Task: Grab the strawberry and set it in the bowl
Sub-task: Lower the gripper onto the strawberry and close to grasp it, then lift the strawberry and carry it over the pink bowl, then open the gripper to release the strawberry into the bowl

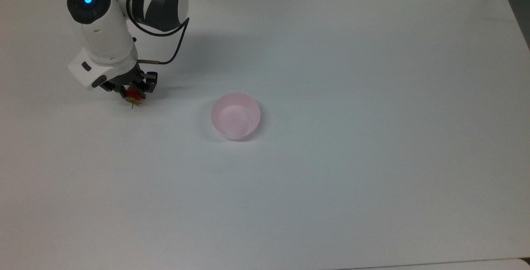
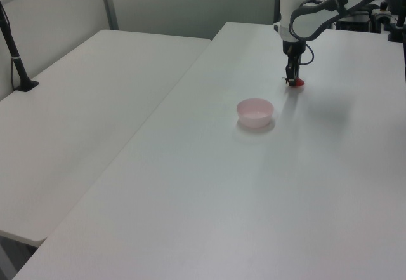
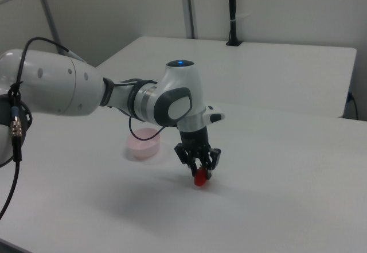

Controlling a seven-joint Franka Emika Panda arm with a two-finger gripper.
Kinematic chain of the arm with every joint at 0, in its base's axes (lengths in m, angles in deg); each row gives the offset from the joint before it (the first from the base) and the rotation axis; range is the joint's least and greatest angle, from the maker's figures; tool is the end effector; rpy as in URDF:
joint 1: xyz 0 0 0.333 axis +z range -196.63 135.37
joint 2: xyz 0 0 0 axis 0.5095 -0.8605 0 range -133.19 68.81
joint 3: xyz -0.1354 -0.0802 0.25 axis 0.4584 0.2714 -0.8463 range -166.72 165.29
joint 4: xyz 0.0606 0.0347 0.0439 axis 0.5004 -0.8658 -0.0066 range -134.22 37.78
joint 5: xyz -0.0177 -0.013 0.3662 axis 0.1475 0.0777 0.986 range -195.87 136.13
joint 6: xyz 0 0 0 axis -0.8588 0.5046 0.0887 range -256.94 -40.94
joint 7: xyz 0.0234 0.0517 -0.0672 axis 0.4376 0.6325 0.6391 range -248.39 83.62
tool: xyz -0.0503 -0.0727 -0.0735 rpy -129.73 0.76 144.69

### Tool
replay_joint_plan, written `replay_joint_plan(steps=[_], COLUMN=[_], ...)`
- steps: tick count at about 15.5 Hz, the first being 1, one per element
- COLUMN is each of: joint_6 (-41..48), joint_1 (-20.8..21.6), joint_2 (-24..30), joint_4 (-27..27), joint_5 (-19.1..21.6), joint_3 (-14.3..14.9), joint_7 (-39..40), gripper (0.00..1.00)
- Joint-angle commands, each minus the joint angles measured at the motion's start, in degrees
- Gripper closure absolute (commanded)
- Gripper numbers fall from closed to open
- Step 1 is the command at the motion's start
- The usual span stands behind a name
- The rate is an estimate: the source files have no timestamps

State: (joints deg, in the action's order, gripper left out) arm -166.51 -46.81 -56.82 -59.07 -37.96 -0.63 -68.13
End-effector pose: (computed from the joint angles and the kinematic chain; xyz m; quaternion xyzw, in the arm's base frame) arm 0.5968 -0.1806 0.3109 0.9980 0.0231 -0.0229 0.0540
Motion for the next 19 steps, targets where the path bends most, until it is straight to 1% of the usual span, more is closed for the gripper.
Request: replay_joint_plan(steps=[1,3,5,6,7,11,13,15,17,18,19], joint_6=[1.95,4.93,7.83,9.15,10.56,10.31,10.13,10.05,9.87,9.87,9.87], joint_1=[0.45,0.8,3.07,4.74,7.36,14.32,16.34,17.06,16.97,16.88,16.88], joint_2=[1.69,1.69,1.69,1.69,1.69,0.9,0.46,-0.07,-0.42,-0.42,-0.42], joint_4=[3.54,7.14,9.35,10.4,11.54,11.12,11.03,11.03,11.03,11.03,11.03], joint_5=[0.17,0.09,0.17,0.35,0.35,0.26,0.26,0.17,0.09,0.09,0.09], joint_3=[-2.27,-4.82,-5.97,-5.97,-5.97,-5.97,-5.97,-5.97,-5.89,-5.8,-5.71], joint_7=[-5.26,-10.71,-14.15,-15.65,-18.18,-24.26,-25.67,-26.47,-26.47,-26.38,-26.56], gripper=[0.84,0.84,0.84,0.84,0.83,0.82,0.77,0.75,0.65,0.5,0.09])
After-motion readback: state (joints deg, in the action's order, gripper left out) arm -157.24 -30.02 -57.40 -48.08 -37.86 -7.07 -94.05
